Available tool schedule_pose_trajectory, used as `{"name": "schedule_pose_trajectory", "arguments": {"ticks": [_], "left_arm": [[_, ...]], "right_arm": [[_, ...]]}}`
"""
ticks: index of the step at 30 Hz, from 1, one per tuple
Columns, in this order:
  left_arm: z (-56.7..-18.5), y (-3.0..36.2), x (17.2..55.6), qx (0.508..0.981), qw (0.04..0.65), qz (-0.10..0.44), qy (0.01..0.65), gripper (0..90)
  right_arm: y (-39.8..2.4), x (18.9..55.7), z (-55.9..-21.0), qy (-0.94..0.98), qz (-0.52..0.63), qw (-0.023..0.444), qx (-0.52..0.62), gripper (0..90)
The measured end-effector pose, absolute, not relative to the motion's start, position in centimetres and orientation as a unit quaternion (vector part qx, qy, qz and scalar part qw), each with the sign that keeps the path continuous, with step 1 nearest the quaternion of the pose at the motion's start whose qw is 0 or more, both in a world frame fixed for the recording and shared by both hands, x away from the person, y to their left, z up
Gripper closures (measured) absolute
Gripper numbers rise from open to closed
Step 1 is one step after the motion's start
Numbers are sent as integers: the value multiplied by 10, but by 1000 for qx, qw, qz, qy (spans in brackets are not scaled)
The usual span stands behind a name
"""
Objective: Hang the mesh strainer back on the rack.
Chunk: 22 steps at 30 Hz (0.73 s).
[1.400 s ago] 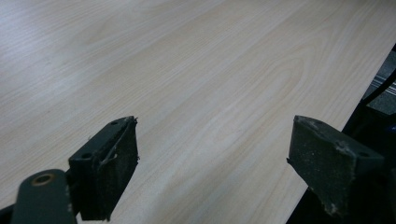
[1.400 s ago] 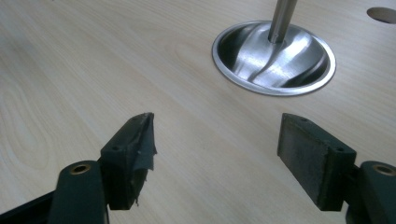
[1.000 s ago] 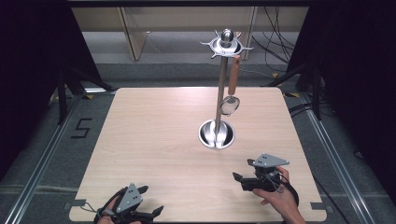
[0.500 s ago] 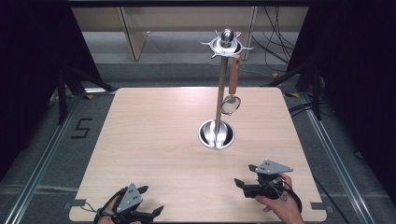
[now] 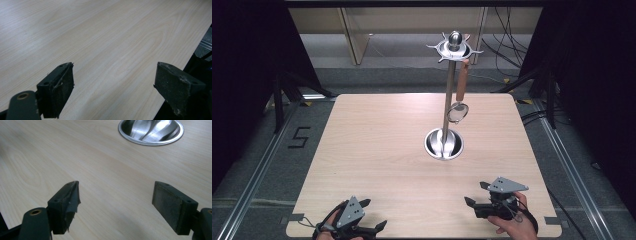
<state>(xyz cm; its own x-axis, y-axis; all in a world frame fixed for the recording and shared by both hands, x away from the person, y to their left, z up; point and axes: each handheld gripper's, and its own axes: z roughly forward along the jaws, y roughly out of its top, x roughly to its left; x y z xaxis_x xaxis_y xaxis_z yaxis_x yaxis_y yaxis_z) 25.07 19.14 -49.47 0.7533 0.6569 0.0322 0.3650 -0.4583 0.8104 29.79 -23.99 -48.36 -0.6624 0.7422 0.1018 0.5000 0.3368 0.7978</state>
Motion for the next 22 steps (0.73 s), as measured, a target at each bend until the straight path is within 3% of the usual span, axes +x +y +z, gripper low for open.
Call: {"name": "schedule_pose_trajectory", "arguments": {"ticks": [22], "left_arm": [[-495,191,251,837,421,172,305,151]], "right_arm": [[-241,292,-485,810,418,139,387,233]]}}
